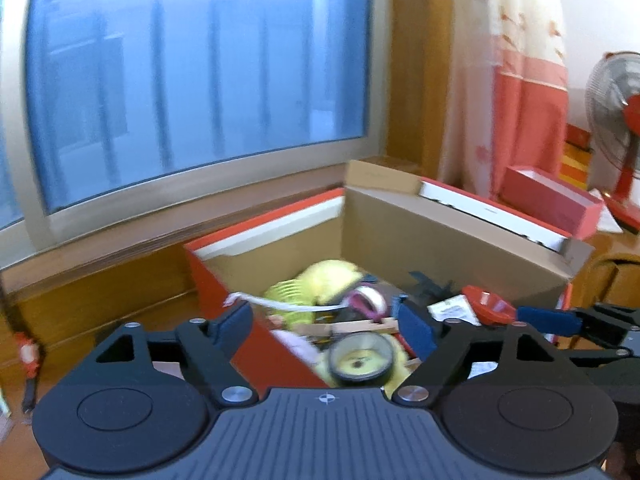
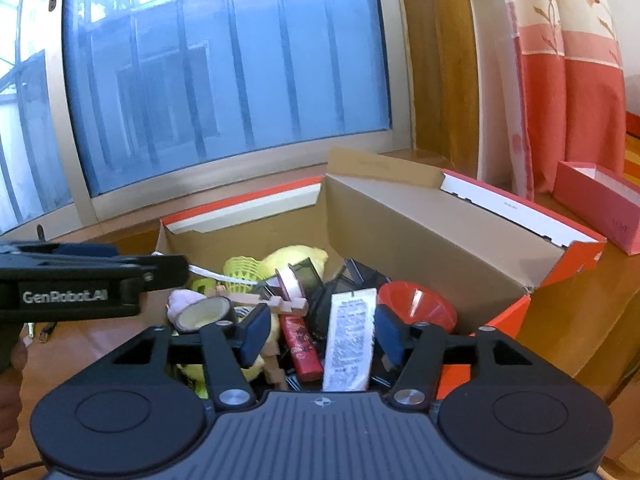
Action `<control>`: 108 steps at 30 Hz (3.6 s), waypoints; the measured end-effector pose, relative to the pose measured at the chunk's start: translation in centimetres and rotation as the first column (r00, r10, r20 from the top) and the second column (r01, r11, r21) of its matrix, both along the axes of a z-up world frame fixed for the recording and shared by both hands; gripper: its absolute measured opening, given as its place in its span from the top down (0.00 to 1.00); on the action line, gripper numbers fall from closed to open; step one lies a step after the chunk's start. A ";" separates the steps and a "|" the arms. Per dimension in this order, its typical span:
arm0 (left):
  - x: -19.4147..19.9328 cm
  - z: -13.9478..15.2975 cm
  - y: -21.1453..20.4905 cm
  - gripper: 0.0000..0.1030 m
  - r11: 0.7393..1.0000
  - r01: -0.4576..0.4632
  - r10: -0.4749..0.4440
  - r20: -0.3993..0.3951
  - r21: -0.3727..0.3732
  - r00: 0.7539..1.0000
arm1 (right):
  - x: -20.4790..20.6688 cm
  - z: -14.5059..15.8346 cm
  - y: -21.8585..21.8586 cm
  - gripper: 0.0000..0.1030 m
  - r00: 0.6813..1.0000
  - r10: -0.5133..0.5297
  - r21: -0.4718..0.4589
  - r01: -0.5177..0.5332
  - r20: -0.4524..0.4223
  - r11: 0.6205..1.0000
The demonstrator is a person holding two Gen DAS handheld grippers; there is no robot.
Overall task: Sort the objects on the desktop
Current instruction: 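Lower both held items into the box and open both grippers, then withdraw both tools from the box back toward the cluttered desk, then grasp the pale green handle with the left gripper while the right moves to the black stand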
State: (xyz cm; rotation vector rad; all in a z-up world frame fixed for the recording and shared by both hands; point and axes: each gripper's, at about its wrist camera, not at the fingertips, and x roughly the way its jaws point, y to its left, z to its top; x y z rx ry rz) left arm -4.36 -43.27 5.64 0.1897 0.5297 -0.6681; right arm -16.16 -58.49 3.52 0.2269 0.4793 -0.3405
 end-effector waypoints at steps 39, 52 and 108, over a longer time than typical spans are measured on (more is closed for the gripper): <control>4.6 -5.2 46.5 0.00 0.807 -0.570 0.590 -0.150 0.156 0.794 | 15.2 -4.3 38.8 0.02 0.832 0.536 0.350 -0.464 -0.144 0.814; 6.7 -5.1 50.6 0.00 0.845 -0.531 0.533 -0.139 0.056 0.834 | 15.9 -3.2 44.2 0.02 0.671 0.713 0.391 -0.611 -0.205 0.688; 13.1 -8.0 49.0 0.00 0.939 -0.318 0.330 -0.088 0.130 0.940 | 25.9 -6.5 44.8 0.79 0.550 0.797 0.202 -0.775 -0.250 0.598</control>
